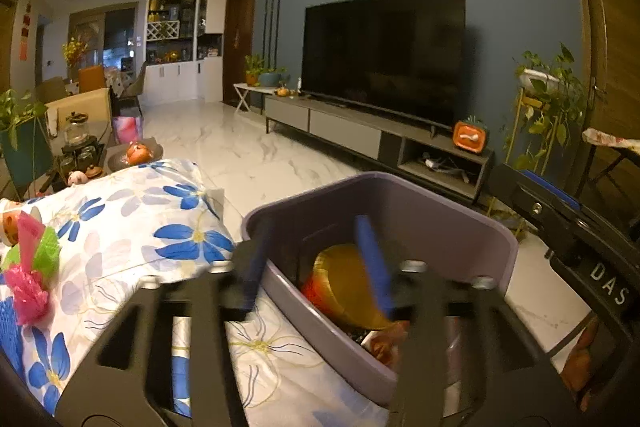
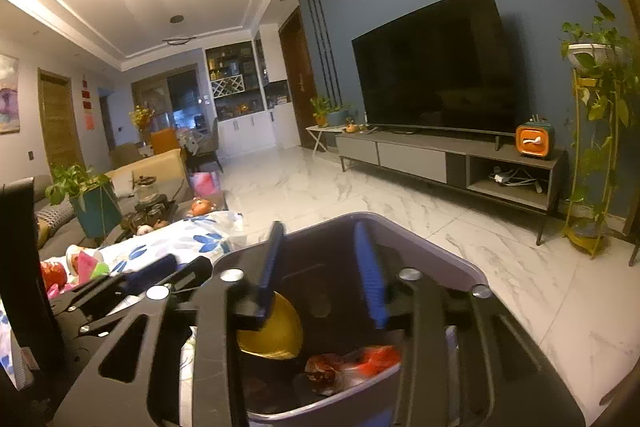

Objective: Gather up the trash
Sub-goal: 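Move both tools back over the trash on the table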

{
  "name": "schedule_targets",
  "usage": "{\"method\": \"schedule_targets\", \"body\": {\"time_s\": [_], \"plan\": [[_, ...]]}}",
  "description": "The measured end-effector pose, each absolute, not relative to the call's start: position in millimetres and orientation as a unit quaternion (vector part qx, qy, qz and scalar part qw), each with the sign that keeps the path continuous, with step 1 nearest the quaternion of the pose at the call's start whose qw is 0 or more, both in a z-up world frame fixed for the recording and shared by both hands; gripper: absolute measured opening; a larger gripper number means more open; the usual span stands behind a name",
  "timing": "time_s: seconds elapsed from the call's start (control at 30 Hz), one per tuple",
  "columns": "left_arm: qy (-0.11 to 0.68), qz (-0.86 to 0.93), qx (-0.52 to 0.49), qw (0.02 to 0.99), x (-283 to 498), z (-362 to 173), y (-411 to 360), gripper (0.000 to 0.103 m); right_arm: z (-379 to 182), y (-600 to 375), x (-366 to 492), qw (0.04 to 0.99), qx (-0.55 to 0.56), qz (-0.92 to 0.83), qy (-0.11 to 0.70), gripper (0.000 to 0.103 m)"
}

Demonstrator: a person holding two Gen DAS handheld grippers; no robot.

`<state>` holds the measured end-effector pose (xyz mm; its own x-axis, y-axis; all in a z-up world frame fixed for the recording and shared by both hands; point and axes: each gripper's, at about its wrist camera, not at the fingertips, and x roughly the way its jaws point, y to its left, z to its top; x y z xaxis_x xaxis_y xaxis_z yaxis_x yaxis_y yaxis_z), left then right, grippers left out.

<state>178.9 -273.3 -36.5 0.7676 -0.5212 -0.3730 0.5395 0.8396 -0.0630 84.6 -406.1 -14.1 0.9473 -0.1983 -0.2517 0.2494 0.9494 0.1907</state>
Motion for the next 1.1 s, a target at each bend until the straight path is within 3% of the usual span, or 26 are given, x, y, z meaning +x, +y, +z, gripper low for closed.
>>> {"method": "schedule_targets", "body": {"time_s": [0.07,0.13,0.37,0.5,1.1], "plan": [[0.185,-0.274,0.020,0.944,176.3,-34.7,-267.6,0.064,-14.7,-405.8,81.3,0.980,0.112,-0.119,0.113,0.050],[0.181,-0.266,0.017,0.947,174.2,-33.0,-261.6,0.070,-15.0,-404.2,77.7,0.980,0.112,-0.125,0.111,0.060],[0.177,-0.217,0.004,0.960,162.2,-30.2,-220.5,0.082,-16.6,-388.9,65.2,0.980,0.102,-0.135,0.100,0.078],[0.187,-0.178,-0.013,0.966,155.6,-31.0,-186.2,0.084,-17.8,-372.9,58.8,0.982,0.095,-0.137,0.094,0.086],[0.196,-0.012,-0.043,0.980,118.9,-36.2,-30.1,0.086,-25.7,-254.0,67.9,0.991,0.061,-0.035,0.116,0.095]]}}
